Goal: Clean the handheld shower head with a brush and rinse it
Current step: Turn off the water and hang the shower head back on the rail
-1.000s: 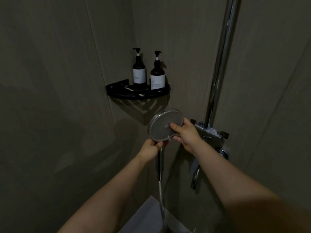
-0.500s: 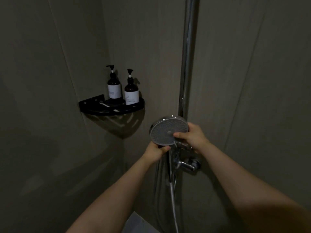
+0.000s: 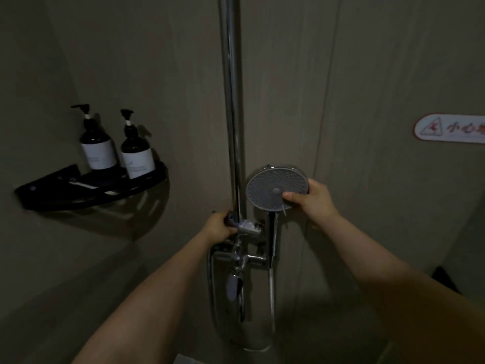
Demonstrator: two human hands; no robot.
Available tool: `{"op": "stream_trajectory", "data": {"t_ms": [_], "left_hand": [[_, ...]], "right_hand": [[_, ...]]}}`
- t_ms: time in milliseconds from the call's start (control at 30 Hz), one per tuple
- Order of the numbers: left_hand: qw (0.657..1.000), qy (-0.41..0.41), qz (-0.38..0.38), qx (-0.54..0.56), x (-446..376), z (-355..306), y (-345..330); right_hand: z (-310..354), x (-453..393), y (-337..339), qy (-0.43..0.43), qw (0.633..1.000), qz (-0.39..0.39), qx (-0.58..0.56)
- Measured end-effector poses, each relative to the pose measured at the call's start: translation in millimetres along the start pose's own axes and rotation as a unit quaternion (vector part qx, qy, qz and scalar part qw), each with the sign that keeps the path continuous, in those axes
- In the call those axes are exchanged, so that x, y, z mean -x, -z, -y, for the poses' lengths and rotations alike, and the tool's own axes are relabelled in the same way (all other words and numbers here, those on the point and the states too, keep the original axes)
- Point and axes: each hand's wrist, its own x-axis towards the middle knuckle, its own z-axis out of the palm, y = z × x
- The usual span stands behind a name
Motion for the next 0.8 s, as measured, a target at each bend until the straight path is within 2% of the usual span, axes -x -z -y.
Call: {"op": "stream_trajectory", "data": {"t_ms": [200,400,433,533,567,700,800], "left_hand": [[0.999,-0.005,0.007,-0.039,-14.0,11.6,3.5],[0.999,-0.016,-0.002,-0.052,-8.0,6.3,4.3],[0.998,-0.027,-0.027,-0.053,-6.4,3.1,5.4],[0.983,-0.064,-0.175,0.012,4.7,-16.6,7.4],[0.979,-0.081,-0.183,0.034,9.9,-26.0,6.8],[0.991,-0.125,-0.045,0.035,25.7,-69.0,-2.3],[0.989,-0.085,0.014,0.117,26.9,-94.2,-2.0]], "right_hand": [[10.0,-0.1,7.5,0.02,0.998,-0.06,0.004],[38.9,-7.9,2.4,0.042,0.996,-0.08,-0.001],[44.4,-9.3,0.8,0.049,0.996,-0.079,0.003],[60.9,-12.3,-3.7,0.059,0.996,-0.073,0.003],[66.3,-13.1,-4.9,0.06,0.996,-0.069,0.0],[87.6,-18.4,-7.3,0.071,0.995,-0.063,-0.008],[102.0,-23.9,-5.2,0.086,0.995,-0.053,-0.014]]}}
